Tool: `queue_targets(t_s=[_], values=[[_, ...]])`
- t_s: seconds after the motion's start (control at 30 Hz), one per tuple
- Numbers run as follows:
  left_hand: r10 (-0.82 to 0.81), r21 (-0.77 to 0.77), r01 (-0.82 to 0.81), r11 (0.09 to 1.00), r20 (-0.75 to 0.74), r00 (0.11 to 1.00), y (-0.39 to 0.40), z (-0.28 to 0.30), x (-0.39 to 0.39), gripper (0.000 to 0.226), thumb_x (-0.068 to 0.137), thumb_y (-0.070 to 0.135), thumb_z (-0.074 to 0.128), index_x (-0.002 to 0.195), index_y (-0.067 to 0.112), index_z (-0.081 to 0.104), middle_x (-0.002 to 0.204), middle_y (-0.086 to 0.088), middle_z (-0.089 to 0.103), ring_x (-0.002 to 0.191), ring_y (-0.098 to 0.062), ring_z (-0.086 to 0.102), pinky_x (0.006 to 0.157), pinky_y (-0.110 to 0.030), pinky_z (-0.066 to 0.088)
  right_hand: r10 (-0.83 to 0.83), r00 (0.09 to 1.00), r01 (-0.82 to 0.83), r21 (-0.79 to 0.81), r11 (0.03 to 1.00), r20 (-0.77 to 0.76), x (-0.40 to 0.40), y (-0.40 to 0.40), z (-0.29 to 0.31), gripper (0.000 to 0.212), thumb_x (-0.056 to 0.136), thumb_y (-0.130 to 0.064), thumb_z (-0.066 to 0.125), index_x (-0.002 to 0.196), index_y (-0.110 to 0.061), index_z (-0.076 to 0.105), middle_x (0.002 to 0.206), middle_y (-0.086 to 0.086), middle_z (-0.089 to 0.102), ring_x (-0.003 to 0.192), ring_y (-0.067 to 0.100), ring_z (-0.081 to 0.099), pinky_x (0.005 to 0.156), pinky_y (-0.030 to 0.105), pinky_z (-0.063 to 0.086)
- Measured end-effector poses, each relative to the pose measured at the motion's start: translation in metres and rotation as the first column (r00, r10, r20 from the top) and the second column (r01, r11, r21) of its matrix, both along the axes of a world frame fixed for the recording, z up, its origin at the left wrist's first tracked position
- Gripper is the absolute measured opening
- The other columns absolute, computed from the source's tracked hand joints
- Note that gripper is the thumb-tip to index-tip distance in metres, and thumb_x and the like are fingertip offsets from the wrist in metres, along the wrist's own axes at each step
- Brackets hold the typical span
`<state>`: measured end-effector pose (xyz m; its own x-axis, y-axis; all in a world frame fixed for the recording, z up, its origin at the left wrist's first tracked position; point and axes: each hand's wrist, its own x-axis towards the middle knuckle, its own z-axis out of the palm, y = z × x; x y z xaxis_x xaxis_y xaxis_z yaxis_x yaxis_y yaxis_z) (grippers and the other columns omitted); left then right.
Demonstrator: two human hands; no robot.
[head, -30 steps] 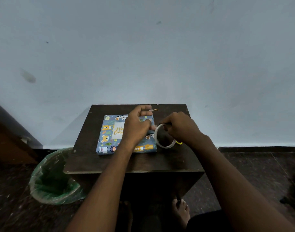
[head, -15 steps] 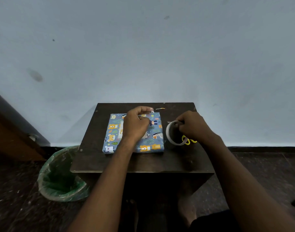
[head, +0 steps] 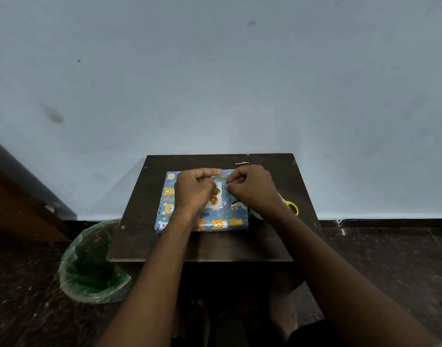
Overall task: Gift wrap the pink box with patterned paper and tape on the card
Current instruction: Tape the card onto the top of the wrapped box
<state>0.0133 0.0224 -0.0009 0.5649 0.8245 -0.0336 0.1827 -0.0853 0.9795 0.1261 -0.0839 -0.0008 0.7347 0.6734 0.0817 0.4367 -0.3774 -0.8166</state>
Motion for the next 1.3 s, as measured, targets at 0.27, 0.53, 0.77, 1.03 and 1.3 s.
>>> queue_targets(t_s=[0.27,0.53,0.77,1.03,1.3], values=[[-0.018,-0.053,0.020,0.998,0.042,0.999,0.001,0.003,-0.003,0.043,0.092,-0.008,0.060,0.094,0.028,0.084,0.083,0.000,0.082,0.070,-0.012,0.073,0.064,-0.028,0.063,-0.021,0.863,0.135,0.190,0.973,-0.504,0.000,0.009,0.004,0.029,0.102,-0.020,0.065,0.087,0.000,0.078,0.074,0.011,0.073,0.060,0.013,0.062,0.060,0.025,0.056],[-0.048,0.067,0.048,0.997,-0.006,0.999,0.004,0.001,-0.005,0.044,0.092,-0.007,0.057,0.100,0.026,0.085,0.083,-0.006,0.081,0.064,-0.008,0.069,0.059,-0.030,0.060,-0.015,0.882,0.121,0.198,0.973,-0.471,0.000,0.013,0.001,0.019,0.090,-0.013,0.074,0.076,-0.001,0.075,0.068,0.011,0.070,0.059,0.015,0.056,0.054,0.027,0.048],[0.018,0.292,0.019,0.956,-0.124,0.992,0.014,-0.002,-0.006,0.027,0.097,0.007,0.066,0.109,0.023,0.083,0.091,0.010,0.081,0.071,0.000,0.074,0.067,-0.014,0.057,-0.003,0.966,0.027,0.089,0.996,-0.260,0.002,0.013,0.001,0.026,0.086,-0.006,0.066,0.062,-0.011,0.072,0.057,-0.001,0.066,0.053,0.009,0.058,0.050,0.025,0.050],[0.000,0.283,0.038,0.958,-0.136,0.991,0.020,-0.005,-0.001,0.008,0.093,0.027,0.079,0.093,0.024,0.087,0.087,0.014,0.080,0.082,-0.001,0.074,0.078,-0.026,0.061,-0.017,0.990,0.022,0.033,0.999,-0.138,0.009,0.015,-0.001,0.015,0.077,-0.012,0.068,0.062,-0.012,0.074,0.057,-0.004,0.068,0.056,0.010,0.061,0.065,0.045,0.061],[-0.037,0.221,0.063,0.973,-0.119,0.992,0.022,-0.003,0.003,0.019,0.092,0.043,0.081,0.092,0.024,0.086,0.087,0.013,0.081,0.087,-0.003,0.075,0.085,-0.035,0.062,-0.010,0.996,0.011,0.008,1.000,-0.091,0.010,0.017,-0.003,0.015,0.078,-0.015,0.069,0.064,-0.012,0.074,0.063,0.001,0.071,0.062,0.018,0.066,0.068,0.053,0.062]])
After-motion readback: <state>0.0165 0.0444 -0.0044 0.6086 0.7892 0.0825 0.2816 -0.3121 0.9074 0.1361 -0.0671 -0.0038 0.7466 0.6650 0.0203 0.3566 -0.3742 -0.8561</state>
